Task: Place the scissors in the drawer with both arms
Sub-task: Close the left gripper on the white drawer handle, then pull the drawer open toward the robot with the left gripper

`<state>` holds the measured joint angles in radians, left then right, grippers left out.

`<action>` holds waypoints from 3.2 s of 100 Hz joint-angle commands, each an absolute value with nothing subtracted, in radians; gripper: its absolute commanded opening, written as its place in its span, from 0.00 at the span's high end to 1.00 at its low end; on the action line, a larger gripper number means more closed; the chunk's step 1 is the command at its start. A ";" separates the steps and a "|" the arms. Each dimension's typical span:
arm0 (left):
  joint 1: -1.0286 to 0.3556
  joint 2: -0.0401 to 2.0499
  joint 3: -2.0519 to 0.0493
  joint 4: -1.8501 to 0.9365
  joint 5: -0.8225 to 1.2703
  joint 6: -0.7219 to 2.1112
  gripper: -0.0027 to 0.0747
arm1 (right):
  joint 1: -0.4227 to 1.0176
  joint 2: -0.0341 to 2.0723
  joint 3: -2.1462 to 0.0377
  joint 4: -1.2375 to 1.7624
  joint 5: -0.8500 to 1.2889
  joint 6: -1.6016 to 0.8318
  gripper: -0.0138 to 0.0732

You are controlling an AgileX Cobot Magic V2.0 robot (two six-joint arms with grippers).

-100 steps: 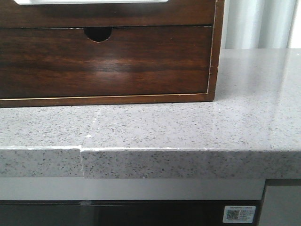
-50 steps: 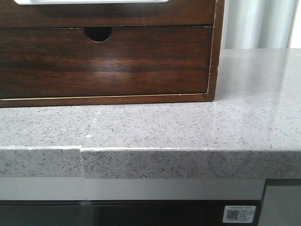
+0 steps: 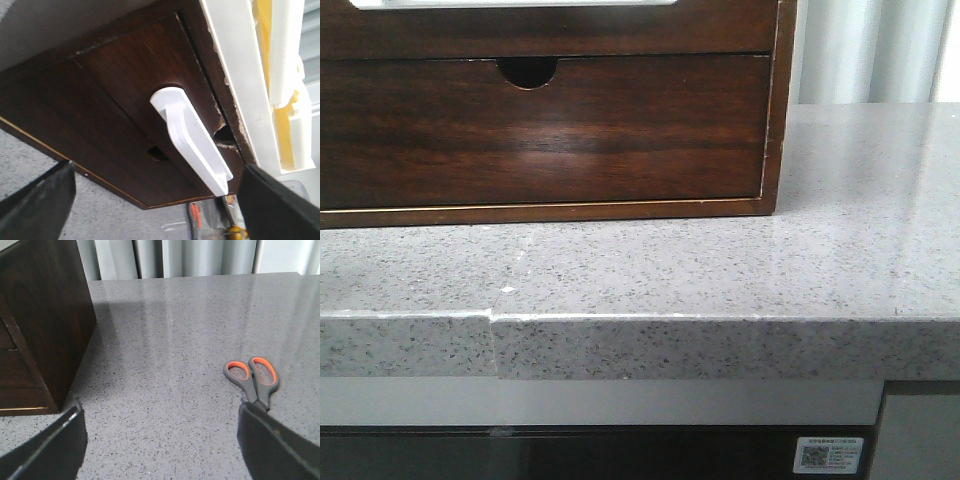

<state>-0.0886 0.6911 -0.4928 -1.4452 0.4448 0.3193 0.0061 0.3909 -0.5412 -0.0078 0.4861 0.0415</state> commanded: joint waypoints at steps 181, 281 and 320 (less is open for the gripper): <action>-0.095 1.255 -0.754 -1.869 0.910 0.743 0.93 | -0.001 0.407 -0.578 -0.008 0.414 0.036 0.20; 0.028 0.744 -0.427 -1.719 1.092 0.759 0.99 | -0.001 0.407 -0.578 -0.008 0.412 0.036 0.20; 0.028 0.678 -0.427 -1.708 1.048 0.757 0.79 | -0.001 0.407 -0.578 -0.008 0.418 0.036 0.20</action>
<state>0.0284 0.7083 -0.3770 -1.7048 0.9796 0.6147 0.0061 0.3909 -0.5412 0.0000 0.4841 0.0415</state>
